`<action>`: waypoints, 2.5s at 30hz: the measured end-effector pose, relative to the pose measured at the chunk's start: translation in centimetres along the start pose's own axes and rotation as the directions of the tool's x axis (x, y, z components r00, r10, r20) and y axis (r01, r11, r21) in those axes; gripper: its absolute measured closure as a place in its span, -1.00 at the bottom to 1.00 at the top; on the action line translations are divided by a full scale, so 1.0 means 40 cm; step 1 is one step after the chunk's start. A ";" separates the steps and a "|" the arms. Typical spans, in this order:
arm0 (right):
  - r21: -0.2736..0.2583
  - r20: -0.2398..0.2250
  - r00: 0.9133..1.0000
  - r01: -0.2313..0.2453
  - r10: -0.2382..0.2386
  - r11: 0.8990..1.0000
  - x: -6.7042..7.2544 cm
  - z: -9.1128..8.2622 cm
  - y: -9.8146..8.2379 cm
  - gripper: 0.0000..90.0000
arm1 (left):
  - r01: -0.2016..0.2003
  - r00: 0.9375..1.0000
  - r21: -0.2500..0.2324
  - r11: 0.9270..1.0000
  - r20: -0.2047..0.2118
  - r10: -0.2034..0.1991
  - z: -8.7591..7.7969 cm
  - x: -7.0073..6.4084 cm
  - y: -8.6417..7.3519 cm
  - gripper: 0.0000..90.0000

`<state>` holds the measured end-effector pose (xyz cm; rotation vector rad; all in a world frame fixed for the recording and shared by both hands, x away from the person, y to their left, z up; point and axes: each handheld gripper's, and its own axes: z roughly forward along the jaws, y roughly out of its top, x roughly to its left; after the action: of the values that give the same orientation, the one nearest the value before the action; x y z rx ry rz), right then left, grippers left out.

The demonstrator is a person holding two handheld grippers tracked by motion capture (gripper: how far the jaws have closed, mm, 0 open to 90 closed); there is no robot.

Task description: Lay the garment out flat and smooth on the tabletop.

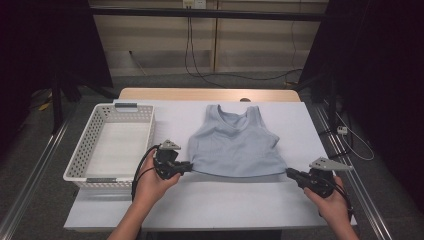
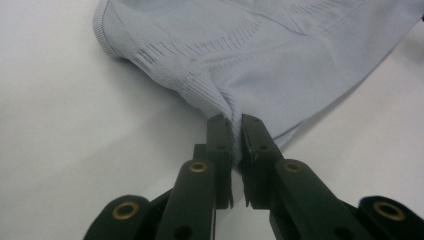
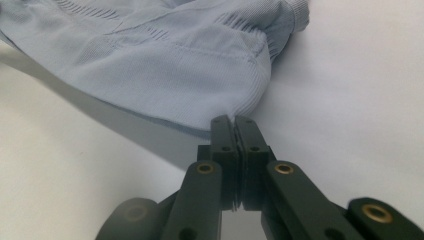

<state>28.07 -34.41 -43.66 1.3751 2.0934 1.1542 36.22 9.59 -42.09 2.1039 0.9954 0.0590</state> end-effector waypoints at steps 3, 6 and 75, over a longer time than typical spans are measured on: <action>0.011 -0.010 1.000 0.000 0.000 1.000 0.008 -0.015 -0.014 0.97 | -0.005 1.000 0.021 1.000 0.010 0.005 0.000 -0.006 -0.015 0.87; 0.030 -0.013 1.000 0.014 -0.013 0.999 0.017 -0.019 -0.030 0.97 | -0.009 1.000 0.036 0.999 0.013 0.008 0.008 -0.011 -0.028 0.87; -0.064 -0.178 0.977 0.107 -0.117 0.992 0.165 0.064 0.030 -0.47 | -0.035 0.999 -0.085 0.996 0.017 0.036 0.020 0.019 0.052 -0.48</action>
<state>27.56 -27.23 -43.42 1.1496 2.2148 1.3228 38.36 8.82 -41.43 2.0418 0.9288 0.0978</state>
